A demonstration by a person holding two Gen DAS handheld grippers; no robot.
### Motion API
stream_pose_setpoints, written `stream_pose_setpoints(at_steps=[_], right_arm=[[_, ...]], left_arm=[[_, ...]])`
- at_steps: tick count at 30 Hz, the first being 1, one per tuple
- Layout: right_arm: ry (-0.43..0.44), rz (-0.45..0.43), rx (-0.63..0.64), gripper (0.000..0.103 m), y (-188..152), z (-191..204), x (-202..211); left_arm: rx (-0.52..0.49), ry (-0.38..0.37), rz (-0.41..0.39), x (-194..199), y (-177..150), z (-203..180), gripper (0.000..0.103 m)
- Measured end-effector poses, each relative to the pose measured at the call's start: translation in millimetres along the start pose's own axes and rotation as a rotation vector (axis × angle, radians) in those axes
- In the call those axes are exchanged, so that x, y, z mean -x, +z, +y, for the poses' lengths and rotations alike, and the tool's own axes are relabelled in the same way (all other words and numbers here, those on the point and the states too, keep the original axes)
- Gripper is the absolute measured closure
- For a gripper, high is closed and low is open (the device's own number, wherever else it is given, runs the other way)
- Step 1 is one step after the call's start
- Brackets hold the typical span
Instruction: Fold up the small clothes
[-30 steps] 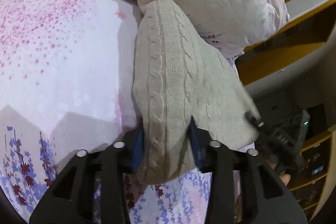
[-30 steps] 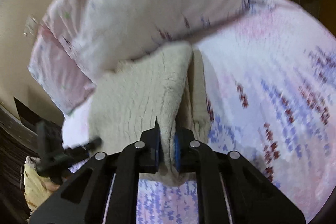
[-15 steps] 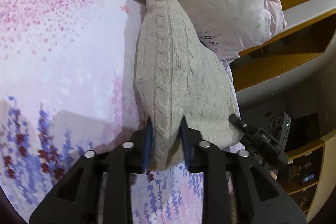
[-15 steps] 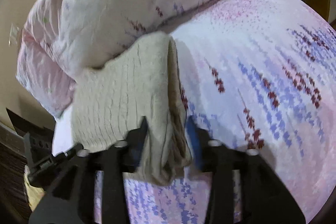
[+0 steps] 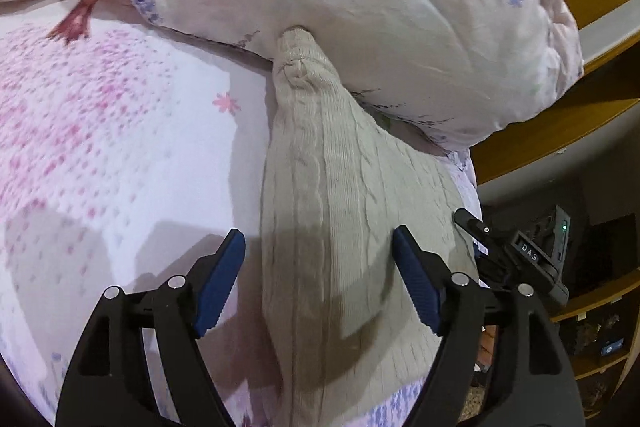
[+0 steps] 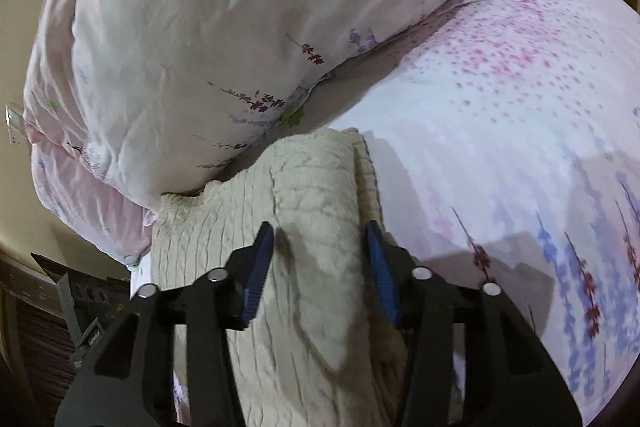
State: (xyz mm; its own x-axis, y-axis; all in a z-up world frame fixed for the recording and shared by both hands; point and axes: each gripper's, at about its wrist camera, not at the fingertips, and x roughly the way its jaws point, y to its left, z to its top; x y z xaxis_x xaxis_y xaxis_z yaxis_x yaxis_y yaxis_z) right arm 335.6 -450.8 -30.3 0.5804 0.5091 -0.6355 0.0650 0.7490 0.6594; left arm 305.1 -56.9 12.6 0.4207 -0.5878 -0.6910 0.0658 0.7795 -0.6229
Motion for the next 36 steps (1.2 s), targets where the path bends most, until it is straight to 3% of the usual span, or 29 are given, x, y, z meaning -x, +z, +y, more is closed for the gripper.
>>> stream_pose_setpoints(at_steps=[1,3,7,9,12,16,20,23,27,28,30,33,36], right_arm=[[-0.002,-0.002,0.012,0.079,1.0,2.5,-2.0],[0.004,-0.025,0.060,0.093,2.5,11.2,-0.2],[-0.011,-0.173,0.154,0.095,3.8,23.4,25.1],[-0.071,-0.158,0.129,0.095,7.4,13.4,20.2],[-0.141,-0.067,0.021,0.095,8.3,-13.7,-4.4],[-0.125,-0.053,0.008,0.090,10.1,-18.7,-4.8],[-0.089,-0.062,0.022,0.066,2.6,-13.3,16.1],[-0.039,-0.062,0.043,0.060,-13.2,-14.0,34.6],[0.010,-0.039,0.054,0.060,-39.4,-16.3,44.0],[0.013,-0.036,0.058,0.065,-43.0,-16.0,45.8],[-0.001,-0.041,0.091,0.089,-49.5,-13.1,44.4],[-0.033,-0.088,0.073,0.093,-50.9,-12.7,44.5],[-0.033,-0.085,0.044,0.093,-49.7,-20.6,42.8]], left_arm=[[0.003,-0.010,0.000,-3.8,4.0,-0.4,0.026],[-0.007,-0.020,-0.006,-9.4,10.3,-2.0,0.029],[-0.014,-0.012,-0.040,-17.9,18.9,-2.9,0.049],[-0.019,-0.013,-0.055,-19.3,19.0,-3.6,0.055],[-0.015,0.000,-0.069,-22.3,17.5,-1.9,0.058],[-0.026,-0.004,-0.061,-24.0,16.3,-0.4,0.055],[-0.070,0.001,-0.060,-16.4,12.0,-13.4,0.046],[-0.133,-0.006,-0.068,-2.3,-0.2,-21.4,0.037],[-0.223,0.028,-0.077,8.1,-22.7,-36.7,0.034],[-0.244,0.045,-0.078,8.2,-28.8,-40.8,0.034],[-0.289,0.099,-0.093,6.3,-38.3,-47.9,0.034],[-0.328,0.172,-0.085,-4.3,-46.9,-51.5,0.034],[-0.320,0.173,-0.080,-8.7,-52.8,-49.4,0.034]])
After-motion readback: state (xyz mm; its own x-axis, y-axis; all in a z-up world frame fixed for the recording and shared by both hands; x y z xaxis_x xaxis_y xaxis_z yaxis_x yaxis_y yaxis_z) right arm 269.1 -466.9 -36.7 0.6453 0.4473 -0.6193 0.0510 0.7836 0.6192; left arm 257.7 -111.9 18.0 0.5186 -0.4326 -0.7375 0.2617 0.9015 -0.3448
